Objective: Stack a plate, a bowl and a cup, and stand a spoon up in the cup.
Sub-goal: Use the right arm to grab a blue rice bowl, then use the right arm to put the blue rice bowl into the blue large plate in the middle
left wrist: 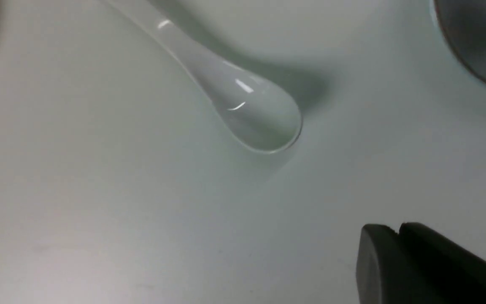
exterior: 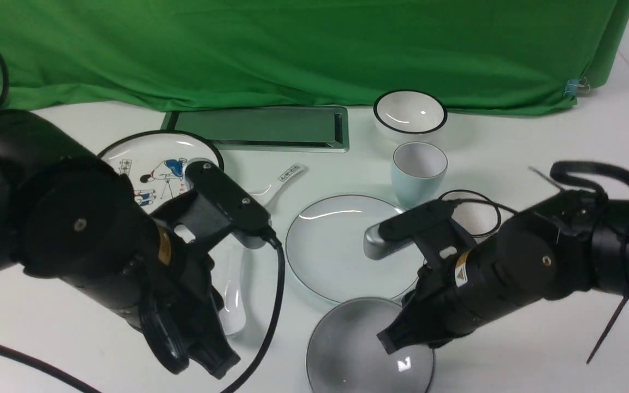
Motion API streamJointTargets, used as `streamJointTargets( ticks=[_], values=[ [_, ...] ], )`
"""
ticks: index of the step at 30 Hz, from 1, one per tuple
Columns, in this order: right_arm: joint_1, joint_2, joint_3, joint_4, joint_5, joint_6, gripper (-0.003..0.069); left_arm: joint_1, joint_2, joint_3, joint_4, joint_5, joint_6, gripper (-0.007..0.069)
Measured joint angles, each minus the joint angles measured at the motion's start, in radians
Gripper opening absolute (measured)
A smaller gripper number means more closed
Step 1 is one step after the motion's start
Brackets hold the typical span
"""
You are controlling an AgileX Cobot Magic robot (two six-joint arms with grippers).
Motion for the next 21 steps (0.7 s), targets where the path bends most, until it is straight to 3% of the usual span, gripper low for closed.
streamJointTargets(
  ticks=[7,11,15,21],
  values=[
    [-0.024,0.035,-0.239,-0.003,0.074,-0.067,0.0074,0.0,-0.046,0.0,0.16,0.016,-0.117,-0.0011],
    [-0.093,0.146,-0.416,-0.003,0.081,-0.065,0.0074,0.0,-0.089,0.0,0.281,0.007,-0.243,-0.0011],
    [-0.159,0.289,-0.536,-0.007,0.158,-0.04,0.0074,0.0,-0.094,0.0,0.316,0.004,-0.274,-0.0011],
    [-0.179,0.391,-0.594,-0.006,0.209,-0.035,0.0076,0.0,-0.094,0.0,0.32,-0.014,-0.285,-0.0011]
  ],
)
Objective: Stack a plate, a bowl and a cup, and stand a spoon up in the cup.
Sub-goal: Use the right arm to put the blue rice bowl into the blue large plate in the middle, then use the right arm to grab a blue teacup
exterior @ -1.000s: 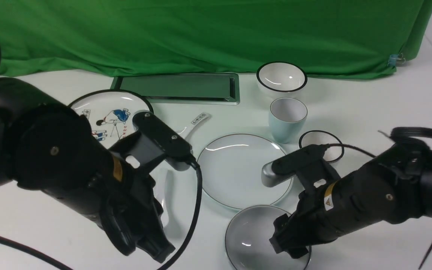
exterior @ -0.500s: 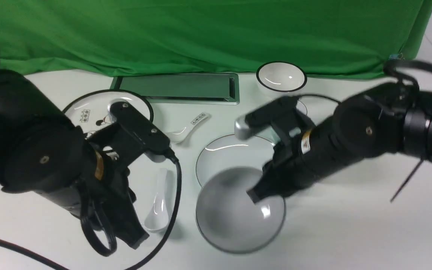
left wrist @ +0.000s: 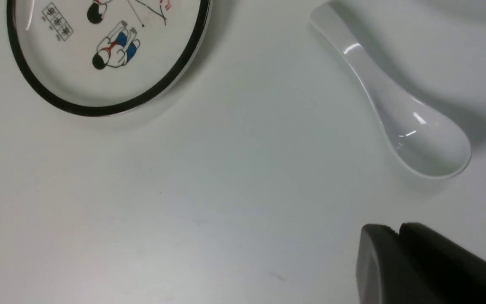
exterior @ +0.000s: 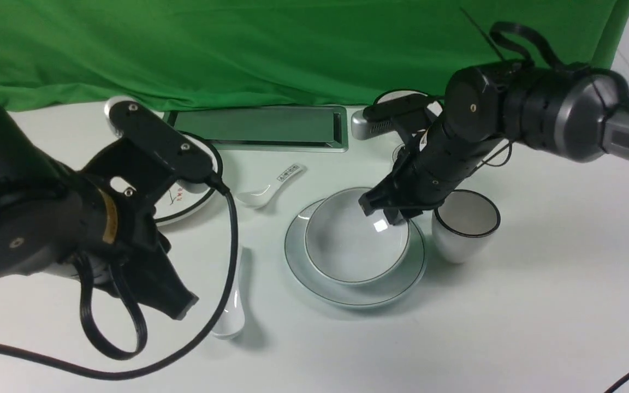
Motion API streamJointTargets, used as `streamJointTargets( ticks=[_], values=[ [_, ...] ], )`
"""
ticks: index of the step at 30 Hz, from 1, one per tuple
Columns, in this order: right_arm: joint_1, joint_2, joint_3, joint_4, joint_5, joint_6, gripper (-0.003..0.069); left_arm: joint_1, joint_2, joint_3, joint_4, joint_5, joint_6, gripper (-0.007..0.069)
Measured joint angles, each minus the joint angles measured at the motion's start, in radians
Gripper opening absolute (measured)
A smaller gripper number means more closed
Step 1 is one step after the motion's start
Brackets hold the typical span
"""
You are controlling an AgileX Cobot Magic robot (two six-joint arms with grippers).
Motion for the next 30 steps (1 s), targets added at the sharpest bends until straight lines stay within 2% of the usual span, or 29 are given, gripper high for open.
streamJointTargets(
  ticks=[2,4,10,13,16,22,30],
  values=[
    [0.0,0.001,-0.006,0.003,0.0,0.0,0.0083,0.0,0.0,0.0,0.005,-0.01,-0.008,-0.0011],
    [0.0,0.003,-0.011,-0.001,0.006,0.0,0.0127,0.0,0.0,0.0,0.021,-0.025,-0.029,-0.0011],
    [-0.002,-0.007,-0.108,-0.101,0.112,0.003,0.0458,0.024,0.0,0.0,0.033,-0.036,-0.07,-0.0009],
    [-0.022,-0.019,-0.196,-0.123,0.145,0.005,0.0533,0.085,0.0,0.0,0.007,-0.05,-0.081,-0.0009],
    [-0.061,-0.021,-0.265,-0.13,0.134,0.011,0.0547,0.175,0.004,0.0,-0.051,-0.078,-0.077,-0.0009],
    [-0.151,0.021,-0.31,-0.141,0.069,0.051,0.0551,0.377,0.048,0.0,-0.228,-0.114,0.019,-0.0007],
    [-0.16,0.166,-0.31,-0.142,0.034,0.072,0.0551,0.4,0.108,0.0,-0.297,-0.123,0.065,0.0036]
  ],
)
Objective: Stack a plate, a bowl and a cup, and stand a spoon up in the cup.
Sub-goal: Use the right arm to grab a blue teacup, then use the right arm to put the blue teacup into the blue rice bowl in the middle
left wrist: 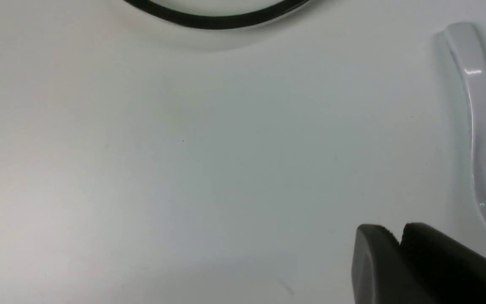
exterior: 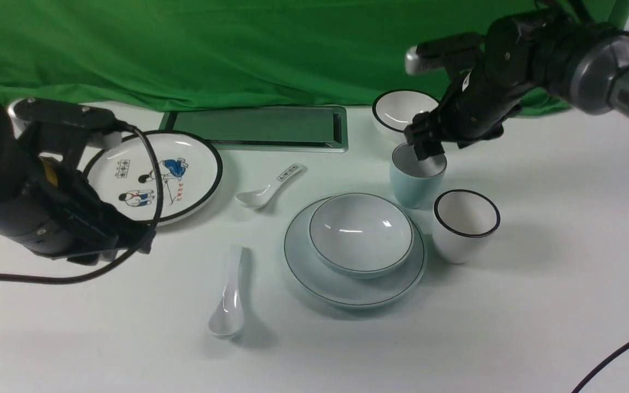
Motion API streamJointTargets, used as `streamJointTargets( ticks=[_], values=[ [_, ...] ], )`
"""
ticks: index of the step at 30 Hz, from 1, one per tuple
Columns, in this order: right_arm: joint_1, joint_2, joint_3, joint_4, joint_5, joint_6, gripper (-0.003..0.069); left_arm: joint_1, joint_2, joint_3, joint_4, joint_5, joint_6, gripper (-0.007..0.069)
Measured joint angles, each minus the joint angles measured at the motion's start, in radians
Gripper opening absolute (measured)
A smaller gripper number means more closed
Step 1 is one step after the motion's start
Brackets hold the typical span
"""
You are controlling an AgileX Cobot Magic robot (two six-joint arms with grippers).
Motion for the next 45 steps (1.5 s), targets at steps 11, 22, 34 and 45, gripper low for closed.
streamJointTargets(
  ticks=[11,22,34,45],
  values=[
    [0.0,0.009,-0.041,0.007,0.037,-0.022,0.008,0.0,0.01,0.0,0.0,-0.053,0.012,0.0146],
    [0.076,-0.182,-0.155,0.173,0.347,-0.237,0.008,0.0,0.018,0.0,-0.038,-0.094,0.022,0.0233],
    [0.18,-0.002,-0.141,0.191,0.421,-0.281,0.008,-0.001,0.096,0.0,-0.127,-0.086,0.098,0.0259],
    [0.179,0.04,-0.154,0.16,0.447,-0.277,0.0215,-0.091,0.172,-0.003,-0.226,-0.112,0.164,0.0267]
  ],
)
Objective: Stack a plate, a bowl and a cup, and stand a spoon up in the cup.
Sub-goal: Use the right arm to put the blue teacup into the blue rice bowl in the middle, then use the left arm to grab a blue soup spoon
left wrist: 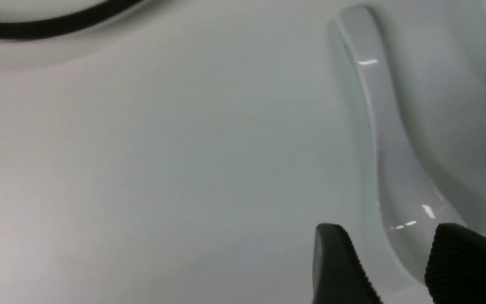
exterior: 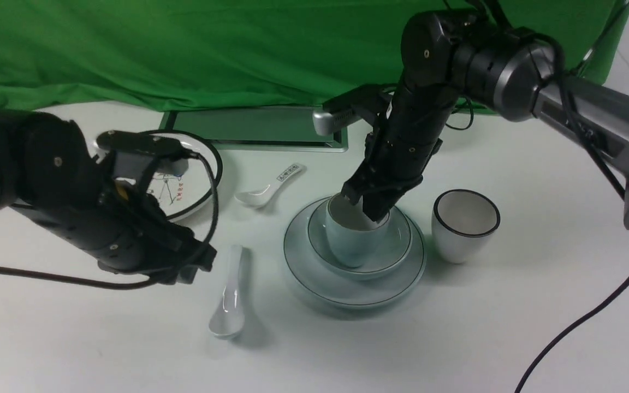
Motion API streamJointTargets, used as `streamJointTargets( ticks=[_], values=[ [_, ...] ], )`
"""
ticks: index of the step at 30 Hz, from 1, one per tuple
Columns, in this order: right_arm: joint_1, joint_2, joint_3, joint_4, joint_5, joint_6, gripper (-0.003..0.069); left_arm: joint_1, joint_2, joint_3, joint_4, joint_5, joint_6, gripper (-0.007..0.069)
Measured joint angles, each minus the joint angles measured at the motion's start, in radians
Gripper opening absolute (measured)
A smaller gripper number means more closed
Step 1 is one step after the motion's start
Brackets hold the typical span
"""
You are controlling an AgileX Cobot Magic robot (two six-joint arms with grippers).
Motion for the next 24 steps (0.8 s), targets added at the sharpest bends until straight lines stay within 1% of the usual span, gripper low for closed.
streamJointTargets(
  ticks=[1,2,3,4,5,6,8,9,10,11,13,16,17,18,21,22,23,24],
  values=[
    [0.0,0.0,-0.002,0.0,0.002,0.001,0.0226,0.0,0.0,-0.001,0.0,0.0,0.0,0.0267],
    [0.001,0.001,-0.013,-0.024,0.007,0.013,0.0316,-0.038,0.025,-0.018,0.003,0.0,-0.006,0.0286],
    [0.001,-0.003,-0.017,-0.036,0.008,0.017,0.0359,-0.053,0.035,-0.027,0.006,0.0,-0.012,0.0296],
    [0.001,-0.019,-0.024,-0.051,0.008,0.021,0.0416,-0.071,0.06,-0.05,0.017,-0.001,-0.035,0.0323],
    [0.001,-0.019,-0.024,-0.053,0.008,0.022,0.0424,-0.074,0.063,-0.05,0.018,-0.001,-0.04,0.0328],
    [0.0,-0.051,-0.025,-0.062,0.009,0.022,0.0472,-0.085,0.089,-0.078,0.029,-0.004,-0.066,0.0363],
    [0.0,-0.116,-0.025,-0.07,0.01,0.025,0.0503,-0.089,0.129,-0.125,0.044,-0.008,-0.088,0.0417],
    [0.0,-0.151,-0.026,-0.073,0.01,0.025,0.0505,-0.089,0.151,-0.146,0.051,-0.009,-0.096,0.0442],
    [0.0,-0.158,-0.026,-0.074,0.01,0.025,0.0505,-0.089,0.16,-0.155,0.054,-0.009,-0.101,0.0451],
    [0.0,-0.213,-0.029,-0.082,0.011,0.025,0.0503,-0.089,0.197,-0.189,0.072,-0.01,-0.117,0.0481],
    [0.0,-0.284,-0.029,-0.091,0.011,0.025,0.0491,-0.089,0.245,-0.221,0.089,-0.011,-0.135,0.0498],
    [0.0,-0.354,-0.015,-0.098,0.011,0.021,0.0476,-0.089,0.292,-0.247,0.097,-0.009,-0.147,0.0498],
    [0.0,-0.412,0.006,-0.108,0.013,0.016,0.0463,-0.089,0.332,-0.254,0.097,-0.009,-0.157,0.0484],
    [0.0,-0.418,0.008,-0.109,0.013,0.016,0.046,-0.089,0.336,-0.256,0.097,-0.009,-0.157,0.0481],
    [0.0,-0.502,0.055,-0.12,0.014,0.015,0.044,-0.089,0.393,-0.259,0.105,-0.005,-0.16,0.0407],
    [0.0,-0.523,0.072,-0.123,0.016,0.015,0.0434,-0.089,0.395,-0.262,0.104,-0.011,-0.16,0.0372],
    [0.0,-0.546,0.095,-0.125,0.016,0.015,0.0429,-0.089,0.4,-0.266,0.107,-0.012,-0.16,0.0314],
    [0.0,-0.563,0.108,-0.125,0.016,0.015,0.0426,-0.089,0.4,-0.266,0.11,-0.012,-0.16,0.0276]
  ],
)
